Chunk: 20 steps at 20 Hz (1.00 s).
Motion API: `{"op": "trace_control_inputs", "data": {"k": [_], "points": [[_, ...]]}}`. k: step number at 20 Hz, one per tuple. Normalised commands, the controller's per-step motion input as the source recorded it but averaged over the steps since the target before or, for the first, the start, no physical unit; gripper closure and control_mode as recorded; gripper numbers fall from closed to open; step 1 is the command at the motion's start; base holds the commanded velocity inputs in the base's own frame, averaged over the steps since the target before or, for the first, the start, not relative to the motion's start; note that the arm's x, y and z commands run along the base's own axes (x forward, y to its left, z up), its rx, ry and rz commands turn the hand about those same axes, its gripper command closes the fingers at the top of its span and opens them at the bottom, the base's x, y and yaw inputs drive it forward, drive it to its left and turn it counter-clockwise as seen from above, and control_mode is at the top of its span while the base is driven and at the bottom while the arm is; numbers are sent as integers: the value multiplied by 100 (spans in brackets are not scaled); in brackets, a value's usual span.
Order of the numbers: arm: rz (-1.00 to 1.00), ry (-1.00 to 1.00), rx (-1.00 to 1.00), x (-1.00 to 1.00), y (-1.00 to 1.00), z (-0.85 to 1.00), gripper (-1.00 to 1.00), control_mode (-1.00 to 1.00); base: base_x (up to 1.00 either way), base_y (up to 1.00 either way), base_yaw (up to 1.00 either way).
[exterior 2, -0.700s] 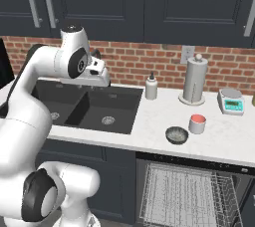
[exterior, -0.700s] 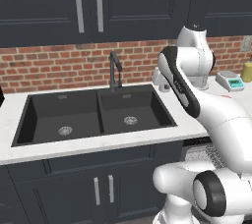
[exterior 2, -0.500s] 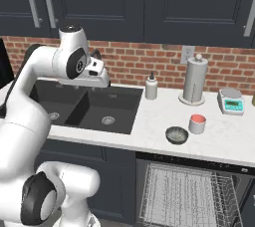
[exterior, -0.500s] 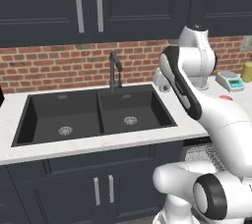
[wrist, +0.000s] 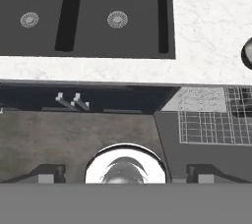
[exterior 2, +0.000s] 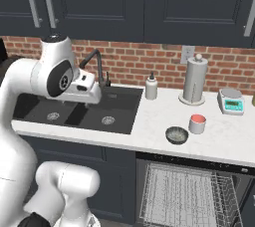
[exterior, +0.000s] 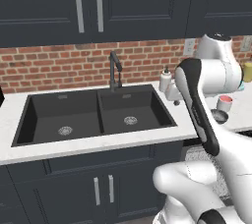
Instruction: Pick up the cup and bowl from the counter, place them in the dishwasher, and close the dishwasher door.
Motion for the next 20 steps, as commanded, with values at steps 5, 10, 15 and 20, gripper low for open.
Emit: {"op": "trace_control_inputs", "data": {"k": [5,10,15,20], "points": [[-2,-6,0,-67,-1,-23,-100,-100,0,0,0],[0,0,0,-37,0,-36,-100,-100,0,0,0],[0,0,0,-12,0,-10,-100,100,-3,0,0],[0,0,0,0,0,0,-100,100,14,47,-25]]}}
